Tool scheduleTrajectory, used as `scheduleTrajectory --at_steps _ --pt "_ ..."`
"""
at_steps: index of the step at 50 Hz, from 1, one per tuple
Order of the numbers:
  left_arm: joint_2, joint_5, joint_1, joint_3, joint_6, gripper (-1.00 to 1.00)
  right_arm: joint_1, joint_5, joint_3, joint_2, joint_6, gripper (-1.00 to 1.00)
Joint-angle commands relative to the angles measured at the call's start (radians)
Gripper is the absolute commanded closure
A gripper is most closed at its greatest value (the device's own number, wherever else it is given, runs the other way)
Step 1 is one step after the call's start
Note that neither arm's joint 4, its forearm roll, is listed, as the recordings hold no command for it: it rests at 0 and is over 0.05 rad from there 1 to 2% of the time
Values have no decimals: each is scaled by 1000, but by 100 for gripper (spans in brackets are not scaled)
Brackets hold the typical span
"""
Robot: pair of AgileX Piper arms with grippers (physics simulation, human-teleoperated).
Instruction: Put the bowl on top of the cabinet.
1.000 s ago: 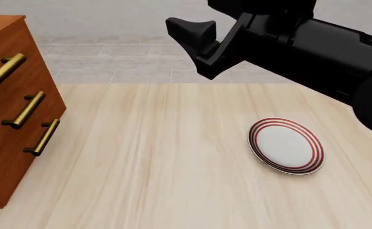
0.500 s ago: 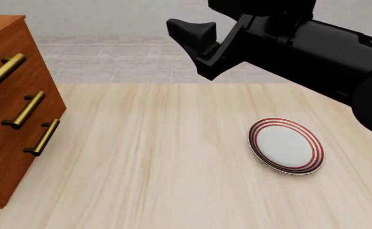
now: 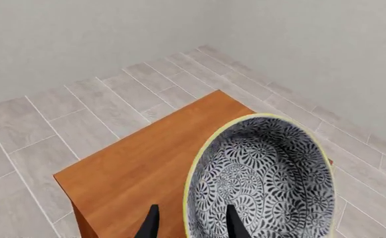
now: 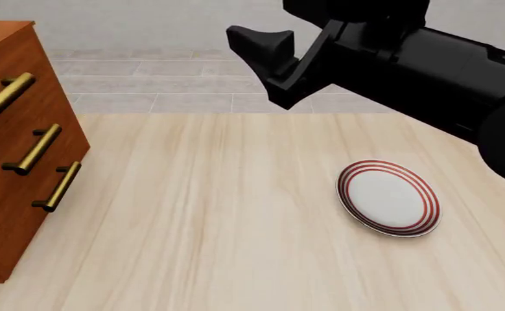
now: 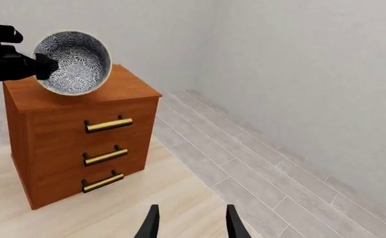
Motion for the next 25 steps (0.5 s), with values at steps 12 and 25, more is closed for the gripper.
scheduleTrajectory --at_steps 12,25 --pt "15 31 4 -67 -5 -100 -1 1 2 -2 0 -100" --pt "32 86 1 -184 -16 -100 -3 -5 -3 9 0 -100"
